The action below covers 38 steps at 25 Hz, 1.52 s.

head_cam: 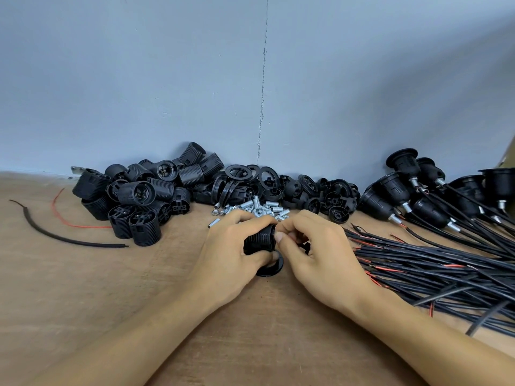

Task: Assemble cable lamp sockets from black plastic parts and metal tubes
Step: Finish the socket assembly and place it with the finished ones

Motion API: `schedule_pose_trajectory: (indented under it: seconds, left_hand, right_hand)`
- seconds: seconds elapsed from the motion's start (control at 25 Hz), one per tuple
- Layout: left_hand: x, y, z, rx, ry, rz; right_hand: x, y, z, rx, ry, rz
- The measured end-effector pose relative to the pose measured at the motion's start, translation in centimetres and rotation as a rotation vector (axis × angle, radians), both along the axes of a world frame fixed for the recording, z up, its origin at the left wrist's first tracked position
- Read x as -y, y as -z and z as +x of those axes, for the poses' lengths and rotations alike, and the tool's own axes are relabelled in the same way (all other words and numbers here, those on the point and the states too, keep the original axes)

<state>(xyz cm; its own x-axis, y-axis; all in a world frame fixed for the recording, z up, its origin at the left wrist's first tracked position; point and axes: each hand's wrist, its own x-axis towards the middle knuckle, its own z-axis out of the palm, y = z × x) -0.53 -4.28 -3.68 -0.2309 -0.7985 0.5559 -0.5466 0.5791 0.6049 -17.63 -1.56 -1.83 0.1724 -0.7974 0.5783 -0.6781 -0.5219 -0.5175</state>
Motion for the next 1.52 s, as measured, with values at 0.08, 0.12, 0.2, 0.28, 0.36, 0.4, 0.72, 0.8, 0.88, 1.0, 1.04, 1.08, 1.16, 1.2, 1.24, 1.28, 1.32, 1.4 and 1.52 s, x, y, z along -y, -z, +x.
schedule_pose_trajectory:
  seconds: [0.08, 0.12, 0.2, 0.28, 0.36, 0.4, 0.72, 0.8, 0.88, 1.0, 1.04, 1.08, 1.16, 1.2, 1.24, 1.28, 1.32, 1.4, 1.52]
  left_hand:
    - [-0.04, -0.01, 0.00, -0.006, 0.006, 0.000]
    - [-0.05, 0.00, -0.01, -0.010, 0.004, 0.000]
    - [0.05, 0.05, -0.04, -0.011, -0.021, -0.021]
    - [0.23, 0.06, -0.08, -0.010, -0.060, -0.041]
    - [0.36, 0.08, -0.14, -0.020, -0.077, -0.035]
    - [0.40, 0.09, -0.16, -0.026, -0.079, -0.025]
    - [0.11, 0.08, -0.10, -0.055, -0.035, -0.006]
    - [-0.02, 0.06, -0.09, -0.040, -0.026, -0.014]
    - [-0.15, -0.01, -0.09, -0.014, -0.016, -0.021]
    - [-0.14, -0.07, -0.02, 0.004, -0.018, -0.020]
    - [-0.10, -0.06, -0.03, -0.005, -0.022, -0.016]
    - [-0.07, -0.06, -0.04, -0.019, -0.029, -0.012]
    - [0.02, -0.05, -0.12, -0.049, -0.044, -0.007]
    - [0.08, -0.06, -0.12, -0.057, -0.051, -0.009]
    - [0.15, -0.05, -0.08, -0.058, -0.057, -0.012]
    - [0.25, -0.04, -0.03, -0.057, -0.059, -0.015]
    - [0.32, 0.01, 0.00, -0.058, -0.056, -0.013]
    - [0.42, 0.13, 0.04, -0.070, -0.045, -0.005]
    - [0.51, 0.22, -0.05, -0.069, -0.046, -0.004]
  right_hand:
    - [0.04, -0.02, 0.01, 0.008, 0.004, 0.001]
    - [0.12, -0.04, -0.02, 0.014, 0.009, 0.006]
    - [0.26, -0.08, -0.09, 0.027, 0.014, 0.025]
    - [0.27, -0.10, -0.18, 0.061, 0.012, 0.040]
    - [0.20, -0.14, -0.31, 0.110, 0.005, 0.060]
    - [0.19, -0.17, -0.36, 0.134, 0.002, 0.077]
    - [0.16, -0.25, -0.21, 0.156, 0.002, 0.131]
    - [0.09, -0.18, -0.17, 0.159, 0.003, 0.139]
    - [0.07, -0.16, -0.24, 0.157, 0.002, 0.141]
    - [0.06, -0.08, -0.20, 0.159, 0.006, 0.146]
    - [0.08, -0.07, -0.18, 0.176, 0.006, 0.158]
    - [0.13, -0.07, -0.20, 0.199, 0.006, 0.170]
    - [0.25, -0.13, -0.36, 0.237, 0.017, 0.170]
    - [0.34, -0.20, -0.45, 0.248, 0.025, 0.170]
    - [0.42, -0.24, -0.53, 0.252, 0.028, 0.175]
    - [0.47, -0.26, -0.56, 0.250, 0.024, 0.181]
    - [0.46, -0.25, -0.57, 0.242, 0.016, 0.185]
    - [0.42, -0.18, -0.57, 0.229, 0.007, 0.188]
    - [0.37, -0.02, -0.54, 0.204, 0.027, 0.180]
